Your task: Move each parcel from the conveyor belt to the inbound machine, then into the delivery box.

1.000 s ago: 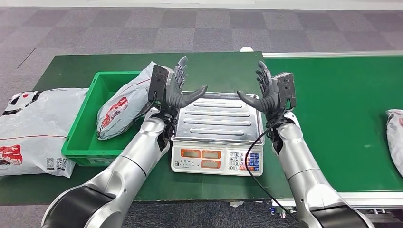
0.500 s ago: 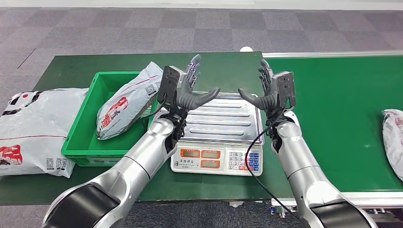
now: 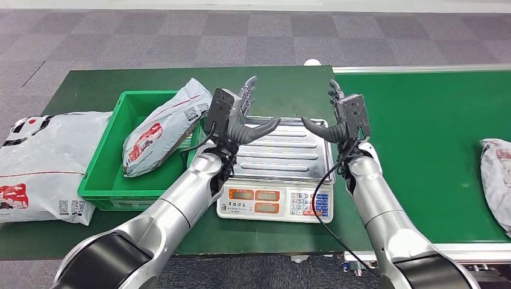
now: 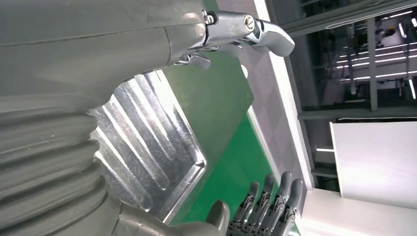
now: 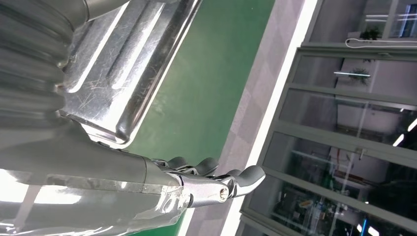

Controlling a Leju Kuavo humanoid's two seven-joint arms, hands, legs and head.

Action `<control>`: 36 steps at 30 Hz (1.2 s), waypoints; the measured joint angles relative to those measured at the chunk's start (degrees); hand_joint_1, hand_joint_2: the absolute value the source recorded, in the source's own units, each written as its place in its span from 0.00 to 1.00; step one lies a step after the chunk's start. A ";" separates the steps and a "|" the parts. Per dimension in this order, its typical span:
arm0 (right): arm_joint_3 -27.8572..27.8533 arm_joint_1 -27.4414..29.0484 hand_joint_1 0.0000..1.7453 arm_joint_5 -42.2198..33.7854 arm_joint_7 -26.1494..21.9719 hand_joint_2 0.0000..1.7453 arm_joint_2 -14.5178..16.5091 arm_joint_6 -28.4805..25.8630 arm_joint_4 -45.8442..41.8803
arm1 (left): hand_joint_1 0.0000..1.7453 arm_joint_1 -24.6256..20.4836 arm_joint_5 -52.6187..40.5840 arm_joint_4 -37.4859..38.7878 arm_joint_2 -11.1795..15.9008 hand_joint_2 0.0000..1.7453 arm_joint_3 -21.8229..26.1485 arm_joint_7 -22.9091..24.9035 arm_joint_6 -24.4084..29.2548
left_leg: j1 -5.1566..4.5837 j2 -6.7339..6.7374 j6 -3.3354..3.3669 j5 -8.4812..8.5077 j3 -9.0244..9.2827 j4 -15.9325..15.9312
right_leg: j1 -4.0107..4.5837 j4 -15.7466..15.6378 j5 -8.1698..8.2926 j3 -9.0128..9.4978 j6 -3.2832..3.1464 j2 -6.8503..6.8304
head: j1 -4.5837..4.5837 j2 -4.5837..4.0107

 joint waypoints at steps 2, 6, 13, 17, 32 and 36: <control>0.00 0.04 0.00 -0.01 -0.01 1.00 -0.14 0.11 0.14 | 0.00 0.00 0.40 0.36 0.05 1.00 0.00 0.31 -0.23 | 0.00 0.00 0.00 0.00 0.00 0.00 | 0.00 0.00 0.00 0.00 0.00 0.00 | 0.00 0.00; 0.00 0.08 0.00 0.05 0.00 1.00 -0.45 0.23 0.16 | 0.00 0.00 0.41 0.97 0.11 1.00 0.00 1.14 -0.11 | 0.00 0.00 0.00 0.00 0.00 0.00 | 0.00 0.00 0.00 -0.01 0.00 0.00 | 0.00 0.00; 0.01 -0.01 0.00 0.60 -0.01 1.00 -1.06 0.95 0.65 | 0.00 0.00 0.46 1.05 0.09 1.00 -0.09 1.71 1.93 | 0.00 0.01 0.00 0.00 0.00 0.00 | 0.00 0.00 0.00 -0.01 0.00 0.01 | 0.00 0.00; 0.00 -0.03 0.00 1.22 -0.17 1.00 -1.10 1.02 1.18 | 0.00 0.00 0.97 1.05 0.06 1.00 -0.33 1.54 2.37 | 0.00 0.00 0.00 0.00 0.00 0.00 | 0.00 0.00 0.00 0.00 0.00 0.00 | 0.00 0.00; 0.01 -1.46 0.00 3.43 2.20 1.00 -0.97 2.10 3.97 | 0.00 0.01 0.49 0.92 -0.02 1.00 -0.35 2.10 2.38 | 0.00 0.00 0.00 0.00 -0.01 0.00 | 0.00 0.00 0.00 0.00 0.00 0.00 | 0.00 0.00; 0.02 -1.66 0.00 3.46 2.23 1.00 -0.90 2.11 4.46 | 0.00 0.01 0.49 0.89 -0.02 1.00 -0.37 2.15 2.38 | 0.00 0.00 0.00 0.00 -0.01 0.00 | 0.00 0.00 0.00 0.00 0.00 0.00 | 0.00 0.00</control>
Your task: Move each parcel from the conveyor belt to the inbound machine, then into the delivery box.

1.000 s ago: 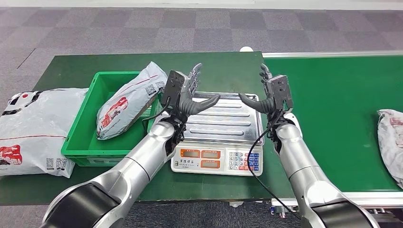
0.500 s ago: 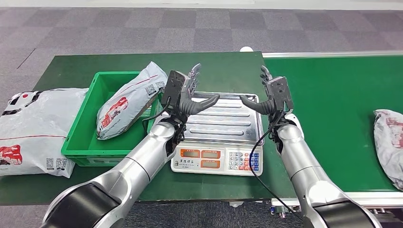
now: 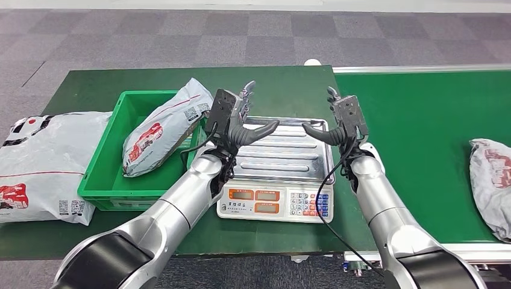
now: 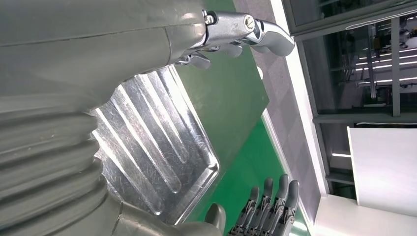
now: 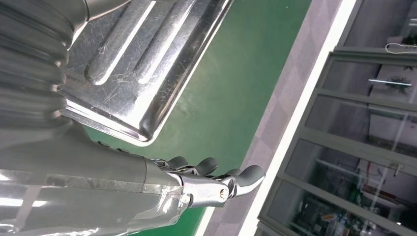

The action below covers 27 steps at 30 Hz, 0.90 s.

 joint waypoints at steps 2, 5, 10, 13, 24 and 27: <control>0.00 -0.06 0.00 0.01 0.01 1.00 0.06 0.00 0.24 | 0.00 0.00 0.00 -0.01 0.00 1.00 -0.01 0.00 0.00 | 0.00 0.00 0.00 0.00 0.00 0.00 | 0.00 0.00 0.00 0.00 0.00 0.00 | 0.00 0.00; -0.01 -0.10 0.00 0.06 0.08 1.00 0.10 0.02 0.50 | 0.00 0.00 0.02 -0.02 0.00 1.00 -0.01 0.08 0.00 | 0.00 0.00 0.00 0.00 0.00 0.00 | 0.00 0.00 0.00 0.00 0.00 0.00 | 0.00 0.00; -0.01 -0.25 0.00 0.07 0.21 1.00 0.13 0.15 0.73 | 0.00 0.00 0.52 -0.12 0.00 1.00 -0.01 0.46 0.06 | 0.00 0.00 0.00 0.00 0.00 0.00 | 0.00 0.00 0.00 0.00 0.00 0.00 | 0.00 0.00; -0.01 -0.31 0.00 0.08 0.24 1.00 0.15 0.15 0.87 | 0.00 0.01 0.58 -0.14 0.00 1.00 -0.04 0.49 -0.20 | 0.00 0.00 0.00 0.00 0.00 0.00 | 0.00 0.00 0.00 0.00 0.00 0.00 | 0.00 0.00; -0.01 -0.29 0.00 0.05 0.24 1.00 0.26 0.14 0.87 | 0.00 0.01 1.34 -0.30 0.00 1.00 -1.50 0.86 -0.66 | 0.00 0.00 0.00 0.00 0.00 0.00 | 0.00 0.00 0.00 0.00 0.00 0.00 | 0.00 0.00; -0.01 -0.25 0.00 0.14 0.26 1.00 0.31 0.10 0.87 | 0.00 0.01 1.55 -0.29 0.00 1.00 -1.91 0.61 -0.58 | 0.00 0.00 0.00 0.00 0.00 0.00 | 0.00 0.00 0.00 0.00 0.00 0.00 | 0.00 0.00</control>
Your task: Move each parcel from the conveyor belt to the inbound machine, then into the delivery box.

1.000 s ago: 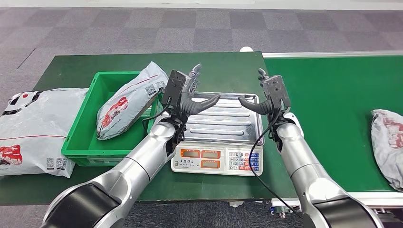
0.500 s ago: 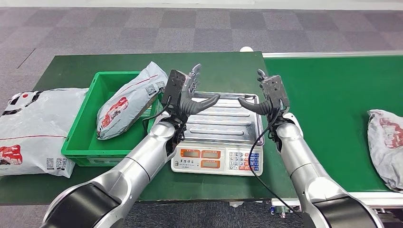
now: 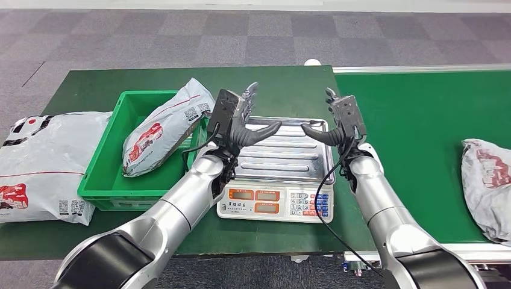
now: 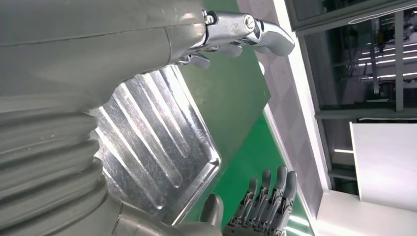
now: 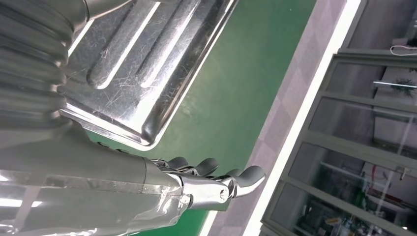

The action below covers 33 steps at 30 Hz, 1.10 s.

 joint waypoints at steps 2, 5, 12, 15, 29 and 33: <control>0.00 0.03 0.00 0.14 0.00 1.00 0.05 -0.04 0.00 | 0.00 0.01 -0.17 0.01 0.00 1.00 -0.07 -0.25 0.00 | 0.00 0.00 0.00 0.00 0.00 0.00 | 0.00 0.00 0.00 0.00 0.00 0.00 | 0.00 0.00; -0.01 0.04 0.00 0.31 0.00 1.00 0.11 -0.05 0.00 | 0.00 0.02 -0.67 0.02 0.00 1.00 -0.08 -0.57 -0.01 | 0.00 0.00 0.00 0.00 0.00 0.00 | 0.00 0.00 0.00 0.00 0.00 0.00 | 0.00 0.00; 0.01 0.04 0.00 0.49 0.06 1.00 0.34 -0.05 0.00 | 0.00 0.04 -1.23 0.02 0.00 1.00 -0.08 -0.66 -0.01 | 0.00 0.00 0.00 0.00 0.00 0.00 | 0.00 0.00 0.00 0.00 0.00 0.00 | 0.00 0.00; 0.01 0.04 0.00 0.54 0.11 1.00 0.43 -0.03 0.00 | 0.00 0.05 -1.75 0.02 0.00 1.00 -0.08 -0.67 -0.01 | 0.00 0.00 0.00 0.00 0.00 0.00 | 0.00 0.00 0.00 0.00 0.00 0.00 | 0.00 0.00; 0.01 0.12 0.00 1.33 0.75 1.00 0.74 -0.10 0.00 | 0.00 0.24 -4.21 0.02 0.00 1.00 -0.07 -0.68 -0.19 | 0.00 0.00 0.00 0.00 0.00 0.00 | 0.00 0.00 0.00 0.00 0.00 0.00 | 0.00 0.00; 0.01 0.22 0.00 1.40 0.77 1.00 0.74 -0.10 0.00 | 0.00 0.28 -4.50 0.02 0.00 1.00 -0.08 -0.64 -0.20 | 0.00 0.00 0.00 0.00 0.00 0.00 | 0.00 0.00 0.00 0.00 0.00 0.00 | 0.00 0.00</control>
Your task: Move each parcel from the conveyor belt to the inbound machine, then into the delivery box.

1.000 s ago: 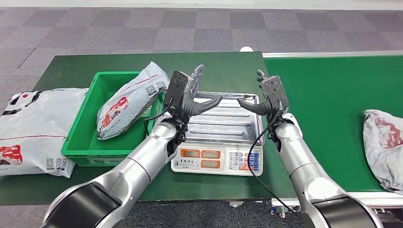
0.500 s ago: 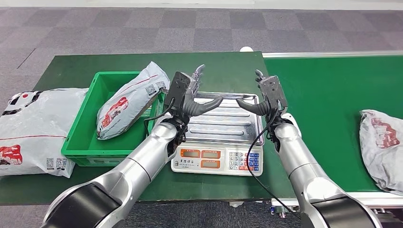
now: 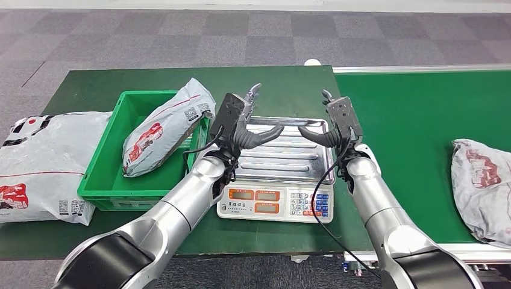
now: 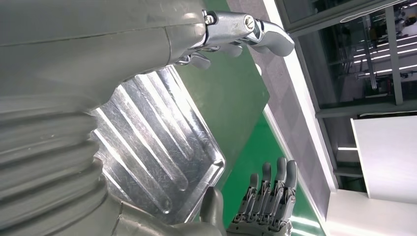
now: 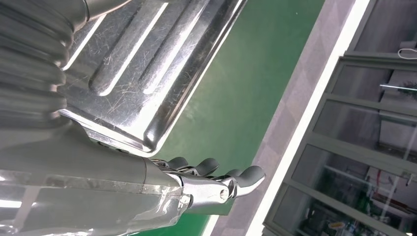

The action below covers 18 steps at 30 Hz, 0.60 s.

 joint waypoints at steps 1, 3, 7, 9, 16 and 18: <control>0.00 0.01 0.00 -0.01 0.00 1.00 0.00 0.01 0.00 | 0.00 0.00 -0.09 0.00 0.00 1.00 0.01 0.01 -0.01 | 0.00 0.00 0.00 0.00 0.00 0.00 | 0.00 0.00 0.00 0.00 0.00 0.00 | 0.00 0.00; 0.00 0.01 0.00 -0.02 0.00 1.00 0.00 0.02 0.00 | 0.00 0.01 -0.26 0.00 0.00 1.00 0.01 0.03 -0.02 | 0.00 0.00 0.00 0.00 0.00 0.00 | 0.00 0.00 0.00 0.00 0.00 0.00 | 0.00 0.00; 0.00 0.05 0.00 -0.07 0.00 1.00 0.00 -0.02 0.00 | 0.00 0.03 -0.60 0.00 0.00 1.00 0.02 0.08 -0.09 | 0.00 0.00 0.00 0.00 0.00 0.00 | 0.00 0.00 0.00 0.00 0.00 0.00 | 0.00 0.00; 0.01 0.06 0.00 -0.11 0.01 1.00 0.00 -0.11 0.00 | 0.00 0.03 -0.65 -0.01 0.00 1.00 0.02 0.18 -0.10 | 0.00 0.00 0.00 0.00 0.00 0.00 | 0.00 0.00 0.00 0.00 0.00 0.00 | 0.00 0.00; -0.01 -0.20 0.00 0.08 0.19 1.00 0.00 -2.35 0.20 | 0.00 0.02 0.93 -0.07 0.00 1.00 0.02 1.11 -0.08 | 0.00 0.00 0.00 0.00 0.00 0.00 | 0.00 0.00 0.00 0.00 0.00 0.00 | 0.00 0.00; -0.02 -0.26 0.00 0.30 0.16 1.00 -0.02 -3.36 0.26 | 0.00 0.03 1.51 -0.19 0.00 1.00 0.02 1.13 -0.08 | 0.00 0.00 0.00 0.00 0.01 0.00 | 0.00 0.00 0.00 0.00 0.00 0.00 | 0.00 0.00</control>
